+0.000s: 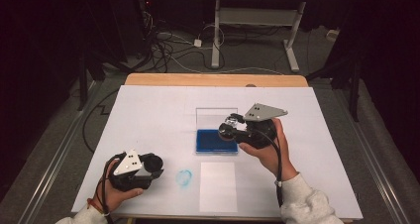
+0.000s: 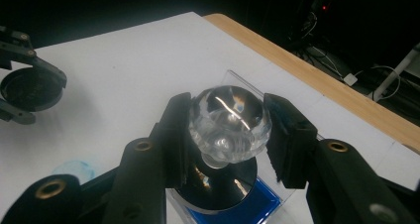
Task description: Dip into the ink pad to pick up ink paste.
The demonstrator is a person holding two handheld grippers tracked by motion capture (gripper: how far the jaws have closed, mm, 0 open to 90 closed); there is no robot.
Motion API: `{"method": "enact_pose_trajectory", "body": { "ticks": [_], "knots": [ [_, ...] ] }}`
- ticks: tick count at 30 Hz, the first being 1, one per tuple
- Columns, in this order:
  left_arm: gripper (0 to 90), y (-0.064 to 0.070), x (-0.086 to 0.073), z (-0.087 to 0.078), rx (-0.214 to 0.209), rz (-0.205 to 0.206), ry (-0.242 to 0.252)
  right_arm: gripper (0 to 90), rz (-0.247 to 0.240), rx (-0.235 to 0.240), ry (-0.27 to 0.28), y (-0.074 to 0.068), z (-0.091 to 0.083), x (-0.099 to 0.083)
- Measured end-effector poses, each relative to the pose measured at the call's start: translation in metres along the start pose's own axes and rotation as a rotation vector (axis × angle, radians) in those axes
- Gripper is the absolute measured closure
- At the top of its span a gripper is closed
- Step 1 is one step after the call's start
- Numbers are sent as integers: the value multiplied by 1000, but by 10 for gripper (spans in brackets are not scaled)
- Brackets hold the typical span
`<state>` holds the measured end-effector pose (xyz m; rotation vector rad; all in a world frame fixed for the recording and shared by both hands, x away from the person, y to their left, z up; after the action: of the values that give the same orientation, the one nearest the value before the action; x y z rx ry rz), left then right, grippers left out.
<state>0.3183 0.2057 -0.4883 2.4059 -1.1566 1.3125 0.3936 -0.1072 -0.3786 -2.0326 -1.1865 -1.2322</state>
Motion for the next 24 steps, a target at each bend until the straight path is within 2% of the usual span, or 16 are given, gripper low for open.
{"method": "enact_pose_trajectory", "body": {
  "ticks": [24],
  "knots": [
    [368, -2, -2, 4, -9, -4, -11, 570, -27, 35, 48, -14, -20, 8]
  ]
}}
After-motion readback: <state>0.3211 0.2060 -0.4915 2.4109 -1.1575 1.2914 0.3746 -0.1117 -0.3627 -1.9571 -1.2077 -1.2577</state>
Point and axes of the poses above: each handheld gripper's, and its own axes: z roughly forward along the jaws, x roughly out of its top, y roughly to its right, the point moved 5 cm from there along z, roughly forward along the jaws, and after that the axes turned 10 degrees about x, right-handed, at the moved point
